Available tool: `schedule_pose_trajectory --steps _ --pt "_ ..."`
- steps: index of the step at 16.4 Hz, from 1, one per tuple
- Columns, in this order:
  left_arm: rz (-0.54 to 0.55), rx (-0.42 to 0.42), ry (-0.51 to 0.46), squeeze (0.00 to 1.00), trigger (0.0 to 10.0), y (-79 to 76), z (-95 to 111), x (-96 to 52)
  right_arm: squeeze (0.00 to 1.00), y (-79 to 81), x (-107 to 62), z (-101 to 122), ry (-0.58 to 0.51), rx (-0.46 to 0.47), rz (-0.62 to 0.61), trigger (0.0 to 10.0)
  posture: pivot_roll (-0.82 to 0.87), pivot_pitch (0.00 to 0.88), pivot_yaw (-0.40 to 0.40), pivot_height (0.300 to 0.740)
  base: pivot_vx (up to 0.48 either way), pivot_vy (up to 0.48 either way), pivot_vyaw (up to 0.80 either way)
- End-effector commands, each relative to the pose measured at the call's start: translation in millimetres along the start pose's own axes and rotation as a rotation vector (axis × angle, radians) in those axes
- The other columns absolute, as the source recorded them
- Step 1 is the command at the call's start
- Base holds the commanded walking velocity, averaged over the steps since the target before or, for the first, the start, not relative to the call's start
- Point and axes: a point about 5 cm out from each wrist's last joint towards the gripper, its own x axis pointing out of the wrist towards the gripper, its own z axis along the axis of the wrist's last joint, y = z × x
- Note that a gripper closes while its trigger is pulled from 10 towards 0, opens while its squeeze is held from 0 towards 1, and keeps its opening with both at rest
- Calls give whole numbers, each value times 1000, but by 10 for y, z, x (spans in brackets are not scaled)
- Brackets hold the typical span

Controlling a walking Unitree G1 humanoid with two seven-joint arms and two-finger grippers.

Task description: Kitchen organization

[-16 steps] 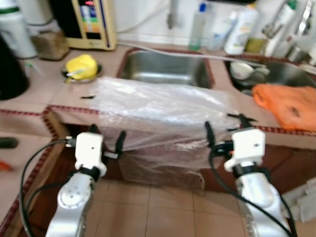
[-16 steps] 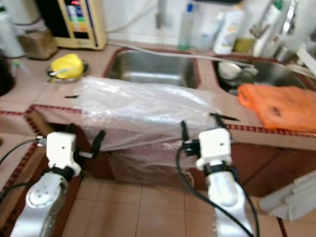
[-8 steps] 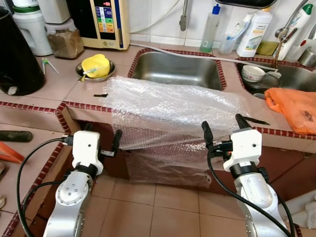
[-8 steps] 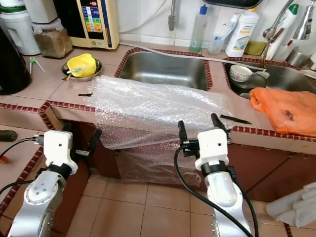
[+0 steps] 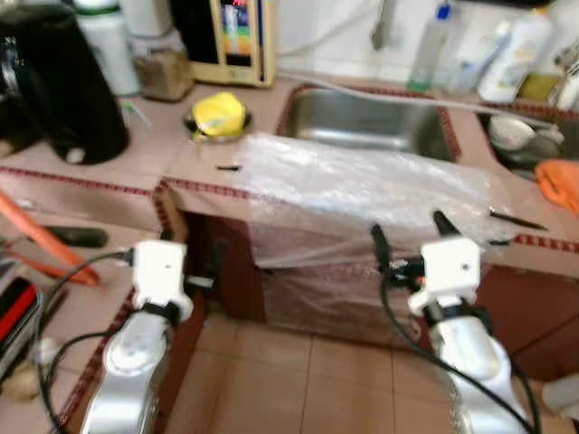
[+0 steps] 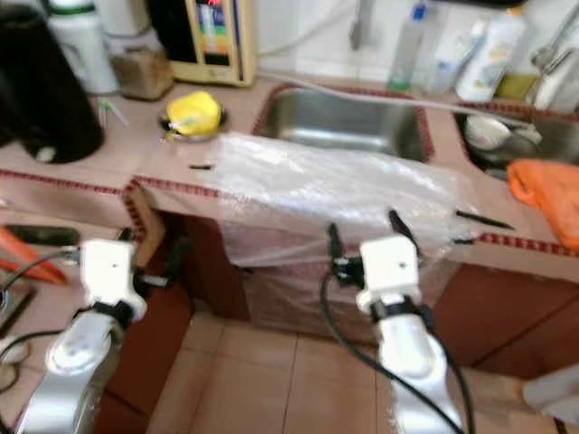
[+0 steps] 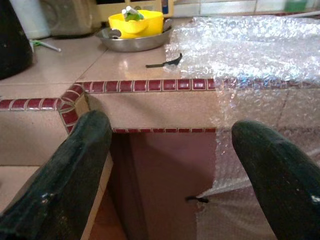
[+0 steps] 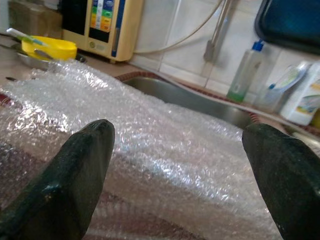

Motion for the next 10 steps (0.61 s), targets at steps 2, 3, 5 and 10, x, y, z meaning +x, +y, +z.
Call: schedule_pose_trajectory --steps 2,3,5,10 --pt "-3 22 -10 0 10000 38 27 -6 0 12 4 36 -15 6 -7 10000 100 88 -7 740 0 0 0" --pt "-15 25 -14 0 10000 24 36 -3 0 10 -1 36 -15 6 -13 10000 98 87 -5 740 0 0 0" --pt "-28 19 -27 0 10000 -6 67 21 0 -15 -13 33 -11 10 -30 10000 93 87 -4 740 0 0 0" --pt "-51 24 -44 0 10000 -61 97 32 0 -22 -13 33 -9 11 -33 10000 88 86 -4 740 0 0 -640"
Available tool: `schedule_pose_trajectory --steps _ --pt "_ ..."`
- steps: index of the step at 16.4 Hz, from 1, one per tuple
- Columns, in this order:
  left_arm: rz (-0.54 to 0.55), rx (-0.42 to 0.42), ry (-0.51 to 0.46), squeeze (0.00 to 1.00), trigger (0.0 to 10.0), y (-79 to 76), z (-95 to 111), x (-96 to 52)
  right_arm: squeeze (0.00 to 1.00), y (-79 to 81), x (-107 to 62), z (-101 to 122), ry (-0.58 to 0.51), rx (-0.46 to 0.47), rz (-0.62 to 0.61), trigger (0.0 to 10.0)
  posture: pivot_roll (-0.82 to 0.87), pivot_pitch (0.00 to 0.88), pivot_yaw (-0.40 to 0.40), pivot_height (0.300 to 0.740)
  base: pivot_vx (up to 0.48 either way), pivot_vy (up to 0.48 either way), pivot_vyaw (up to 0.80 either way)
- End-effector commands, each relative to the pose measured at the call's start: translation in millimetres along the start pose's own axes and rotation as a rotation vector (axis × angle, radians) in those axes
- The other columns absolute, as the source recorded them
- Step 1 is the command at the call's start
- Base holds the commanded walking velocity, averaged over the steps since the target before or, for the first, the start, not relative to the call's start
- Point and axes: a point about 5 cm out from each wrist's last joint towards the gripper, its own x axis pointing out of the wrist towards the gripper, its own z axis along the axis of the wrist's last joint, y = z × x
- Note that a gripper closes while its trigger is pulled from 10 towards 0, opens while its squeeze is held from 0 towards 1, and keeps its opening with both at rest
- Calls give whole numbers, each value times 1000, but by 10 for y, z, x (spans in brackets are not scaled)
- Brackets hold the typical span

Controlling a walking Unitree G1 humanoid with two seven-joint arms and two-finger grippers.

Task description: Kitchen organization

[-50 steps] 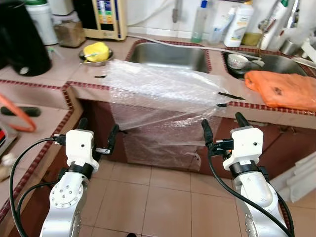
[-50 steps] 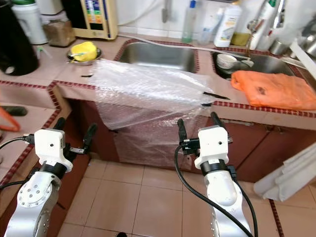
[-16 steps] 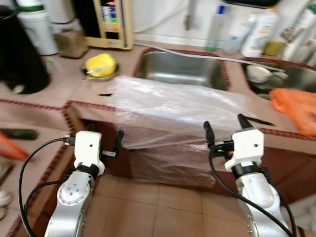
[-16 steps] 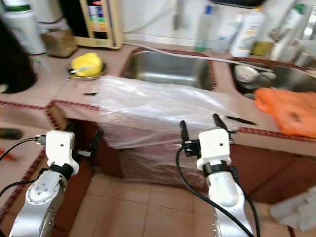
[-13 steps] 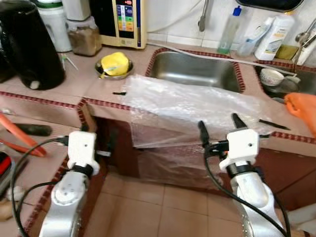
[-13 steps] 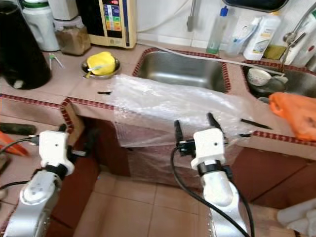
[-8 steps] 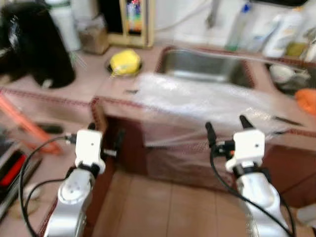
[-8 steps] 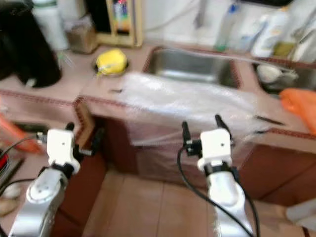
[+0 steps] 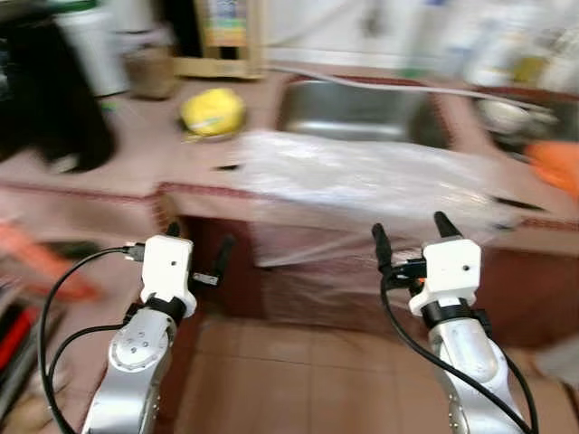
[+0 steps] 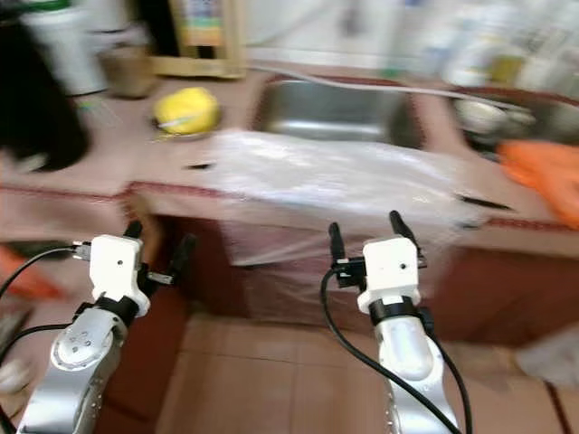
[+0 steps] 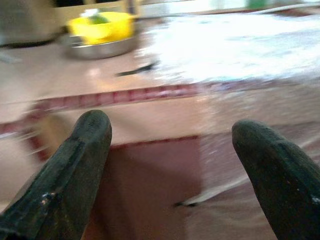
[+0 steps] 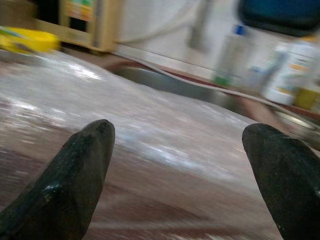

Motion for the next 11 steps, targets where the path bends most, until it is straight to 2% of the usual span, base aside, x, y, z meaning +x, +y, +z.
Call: schedule_pose_trajectory --steps 1,3,7,11 --pt "-6 12 -19 0 10000 -6 39 -5 0 -19 -2 37 -13 0 -4 10000 88 86 -4 740 0 0 0" --pt "12 18 -48 0 10000 5 94 -9 0 -18 8 48 -20 -4 2 10000 94 87 -14 740 0 0 0" --pt "56 11 -149 0 10000 79 343 20 0 15 63 160 -66 -20 32 10000 102 88 -27 740 0 0 0" --pt "47 0 -160 0 10000 52 371 14 0 21 87 198 -81 -23 42 10000 101 88 -34 740 0 0 0"
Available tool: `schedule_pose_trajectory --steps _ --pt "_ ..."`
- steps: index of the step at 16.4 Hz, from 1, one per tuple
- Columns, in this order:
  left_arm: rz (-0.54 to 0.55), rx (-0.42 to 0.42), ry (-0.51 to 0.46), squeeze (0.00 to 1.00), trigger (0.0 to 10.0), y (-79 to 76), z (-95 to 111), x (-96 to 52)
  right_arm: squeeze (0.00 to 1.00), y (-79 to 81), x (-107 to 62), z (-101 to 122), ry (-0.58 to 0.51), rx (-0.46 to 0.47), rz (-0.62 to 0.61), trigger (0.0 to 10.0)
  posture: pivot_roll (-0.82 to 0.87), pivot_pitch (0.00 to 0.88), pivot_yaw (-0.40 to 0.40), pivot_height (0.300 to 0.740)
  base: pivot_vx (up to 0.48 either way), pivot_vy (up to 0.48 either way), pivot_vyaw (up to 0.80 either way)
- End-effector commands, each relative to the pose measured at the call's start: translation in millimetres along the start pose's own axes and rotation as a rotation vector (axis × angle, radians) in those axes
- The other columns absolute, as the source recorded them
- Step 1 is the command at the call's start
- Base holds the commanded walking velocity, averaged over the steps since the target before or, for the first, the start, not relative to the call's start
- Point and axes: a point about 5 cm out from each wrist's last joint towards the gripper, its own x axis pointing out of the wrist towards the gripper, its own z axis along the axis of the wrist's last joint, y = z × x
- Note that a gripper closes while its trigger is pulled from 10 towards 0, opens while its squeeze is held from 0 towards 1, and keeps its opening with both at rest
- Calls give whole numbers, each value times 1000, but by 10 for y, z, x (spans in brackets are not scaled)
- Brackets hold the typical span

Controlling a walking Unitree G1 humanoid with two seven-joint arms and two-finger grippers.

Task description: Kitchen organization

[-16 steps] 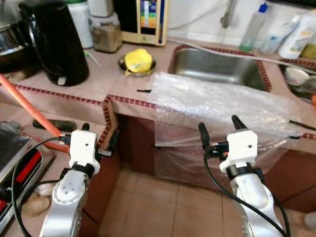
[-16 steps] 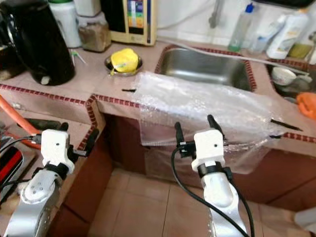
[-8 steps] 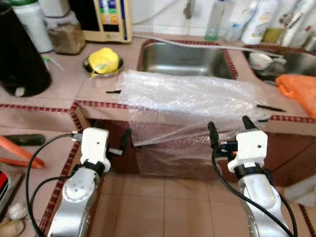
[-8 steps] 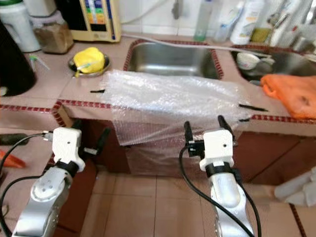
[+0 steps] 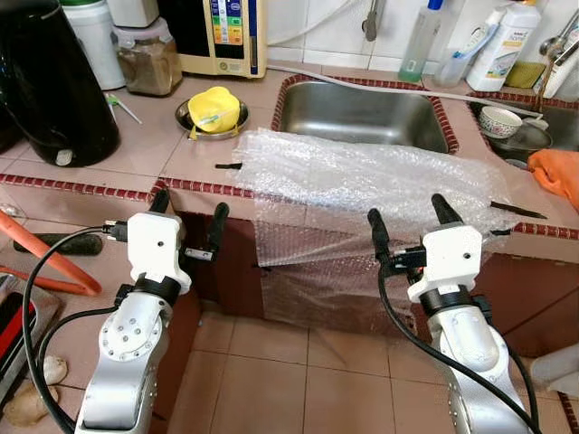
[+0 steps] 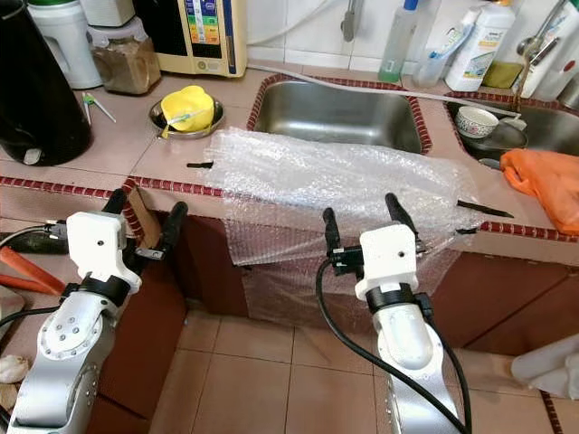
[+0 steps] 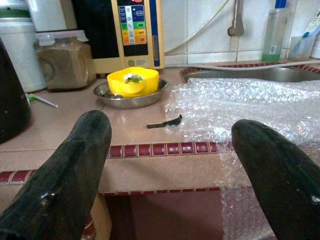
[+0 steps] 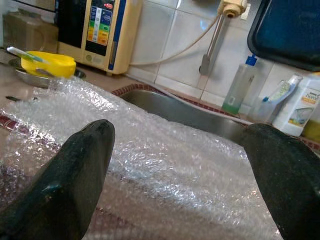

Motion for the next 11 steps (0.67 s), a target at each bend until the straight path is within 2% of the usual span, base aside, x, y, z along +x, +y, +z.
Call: schedule_pose_trajectory --steps 1,11 --pt "-7 -7 -2 0 10000 -23 7 -16 0 -13 -5 20 -3 -10 5 10000 99 87 -34 740 281 0 0" --pt "-37 -12 7 0 10000 -69 -16 0 0 1 -16 13 -1 -27 12 10000 90 78 -29 740 338 0 0"
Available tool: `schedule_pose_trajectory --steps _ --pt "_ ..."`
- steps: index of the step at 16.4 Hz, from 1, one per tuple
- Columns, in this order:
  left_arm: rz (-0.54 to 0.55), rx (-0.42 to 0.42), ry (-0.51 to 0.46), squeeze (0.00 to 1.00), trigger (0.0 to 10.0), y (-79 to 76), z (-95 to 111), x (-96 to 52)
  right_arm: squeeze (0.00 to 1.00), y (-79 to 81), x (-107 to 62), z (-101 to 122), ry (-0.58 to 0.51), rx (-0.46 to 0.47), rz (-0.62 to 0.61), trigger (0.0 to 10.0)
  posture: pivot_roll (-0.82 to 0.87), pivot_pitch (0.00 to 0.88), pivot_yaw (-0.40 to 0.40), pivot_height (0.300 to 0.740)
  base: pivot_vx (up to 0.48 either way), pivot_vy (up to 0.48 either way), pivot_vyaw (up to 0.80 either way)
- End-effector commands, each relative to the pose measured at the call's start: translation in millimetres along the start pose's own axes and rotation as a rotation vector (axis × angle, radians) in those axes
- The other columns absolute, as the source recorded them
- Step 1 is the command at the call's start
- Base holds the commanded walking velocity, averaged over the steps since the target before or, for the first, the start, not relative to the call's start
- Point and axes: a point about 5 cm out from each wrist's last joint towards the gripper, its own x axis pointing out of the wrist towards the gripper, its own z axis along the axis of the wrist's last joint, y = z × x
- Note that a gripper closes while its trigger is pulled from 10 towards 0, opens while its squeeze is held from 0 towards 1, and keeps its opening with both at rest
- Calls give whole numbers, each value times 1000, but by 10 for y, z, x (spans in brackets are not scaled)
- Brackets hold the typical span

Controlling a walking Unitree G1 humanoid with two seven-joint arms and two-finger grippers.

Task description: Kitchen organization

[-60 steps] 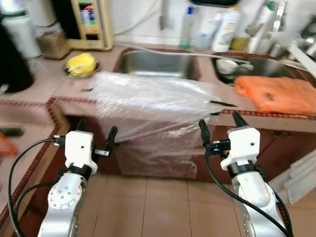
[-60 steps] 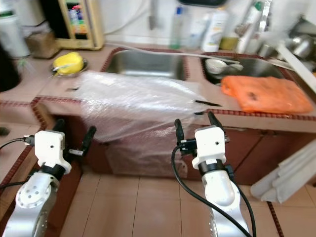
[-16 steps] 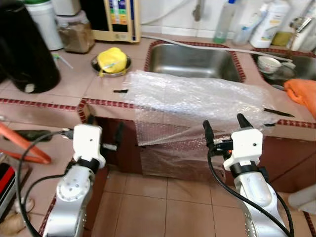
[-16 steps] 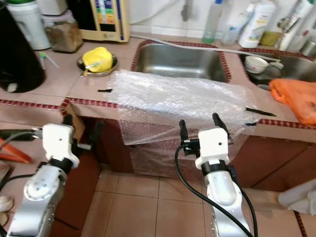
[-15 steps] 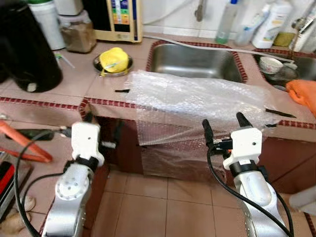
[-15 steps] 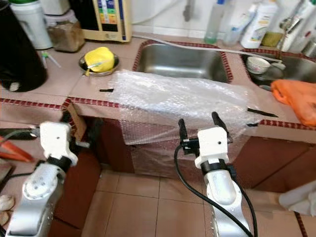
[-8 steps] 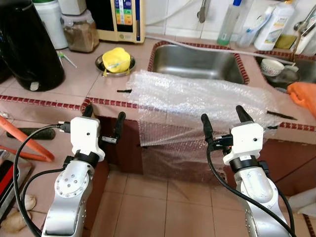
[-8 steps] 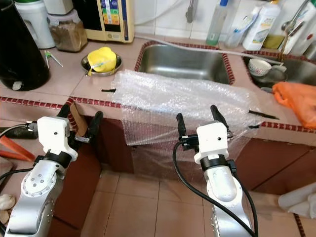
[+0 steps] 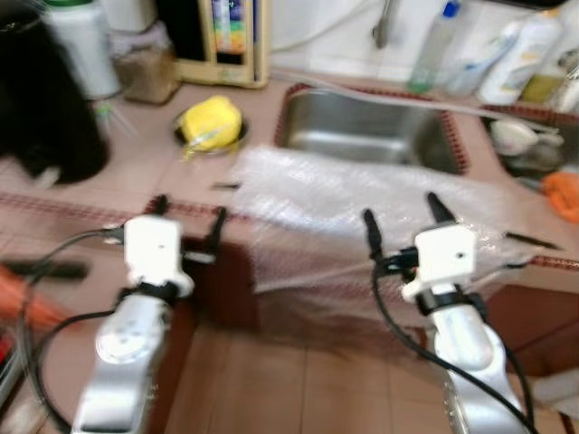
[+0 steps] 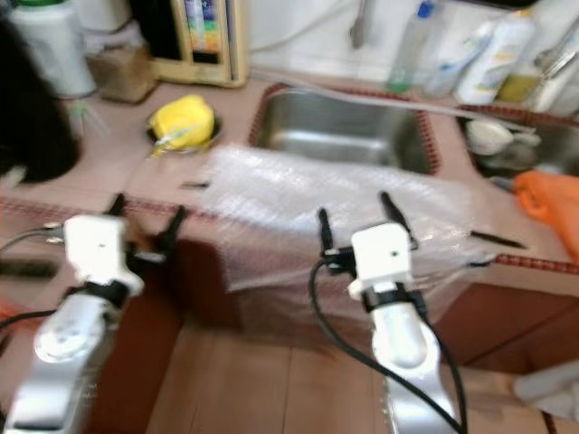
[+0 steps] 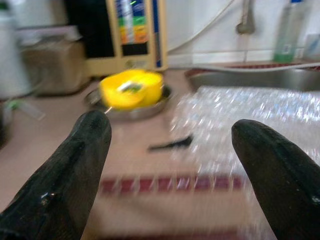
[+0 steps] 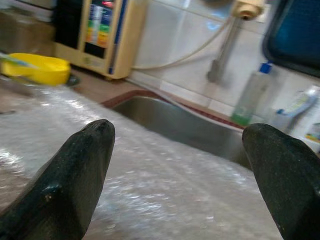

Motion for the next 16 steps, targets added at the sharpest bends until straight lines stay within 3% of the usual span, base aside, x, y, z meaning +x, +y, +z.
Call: schedule_pose_trajectory --steps 1,5,10,13,16 --pt "-41 -20 -1 0 10000 -107 -2 22 0 -73 -27 -11 10 -22 -19 10000 90 76 -28 740 345 0 0" --pt "-45 -27 5 0 10000 -116 -12 27 0 -67 -26 -19 10 -25 -16 10000 91 72 -28 740 311 0 0" --pt "-33 -41 13 0 10000 -121 -30 24 0 -63 -28 -28 13 -31 -7 10000 91 72 -32 740 0 0 0" --pt "-34 -43 17 0 10000 -123 -35 26 0 -53 -24 -27 12 -32 -7 10000 91 71 -30 740 0 -354 0" --pt "-39 -42 20 0 10000 -129 -41 28 0 -50 -29 -32 13 -32 -9 10000 89 73 -24 740 0 0 0"
